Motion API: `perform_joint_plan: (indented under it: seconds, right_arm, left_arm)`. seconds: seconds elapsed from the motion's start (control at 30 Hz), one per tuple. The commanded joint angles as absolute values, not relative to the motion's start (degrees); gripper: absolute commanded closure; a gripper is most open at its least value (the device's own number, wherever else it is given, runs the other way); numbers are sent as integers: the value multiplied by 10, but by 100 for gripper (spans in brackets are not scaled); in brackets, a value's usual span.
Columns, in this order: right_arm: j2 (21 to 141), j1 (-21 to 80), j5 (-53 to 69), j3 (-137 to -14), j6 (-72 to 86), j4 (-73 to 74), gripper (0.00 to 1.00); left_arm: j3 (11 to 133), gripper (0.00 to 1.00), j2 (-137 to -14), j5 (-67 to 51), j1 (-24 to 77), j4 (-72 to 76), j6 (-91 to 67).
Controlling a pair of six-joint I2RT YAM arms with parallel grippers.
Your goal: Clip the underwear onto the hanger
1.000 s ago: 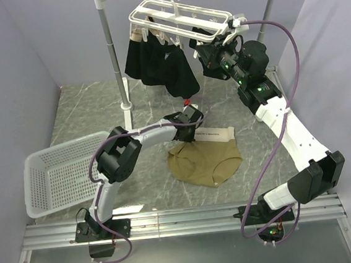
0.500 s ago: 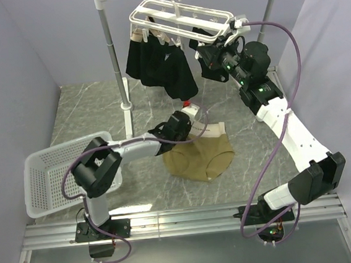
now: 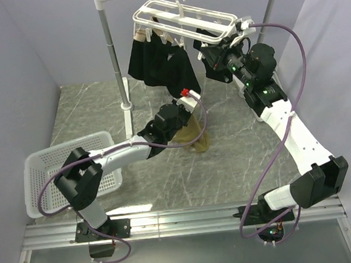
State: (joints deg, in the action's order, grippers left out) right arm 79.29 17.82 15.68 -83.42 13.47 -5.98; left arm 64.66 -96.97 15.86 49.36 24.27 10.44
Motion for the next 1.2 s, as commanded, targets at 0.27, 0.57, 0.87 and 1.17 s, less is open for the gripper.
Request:
perform_joint_plan:
  seconds: [0.27, 0.57, 0.87, 1.17]
  right_arm:
    - [760, 156, 216, -809, 173, -94, 100]
    - [751, 149, 239, -801, 199, -115, 100]
    - [752, 149, 239, -806, 212, -121, 100]
    - [761, 148, 247, -802, 228, -131, 100]
  left_arm:
    - [707, 100, -875, 100, 494, 248, 71]
    - [769, 100, -874, 90, 476, 214, 9]
    - [795, 100, -867, 80, 445, 185, -62]
    - [823, 100, -879, 69, 434, 184, -83]
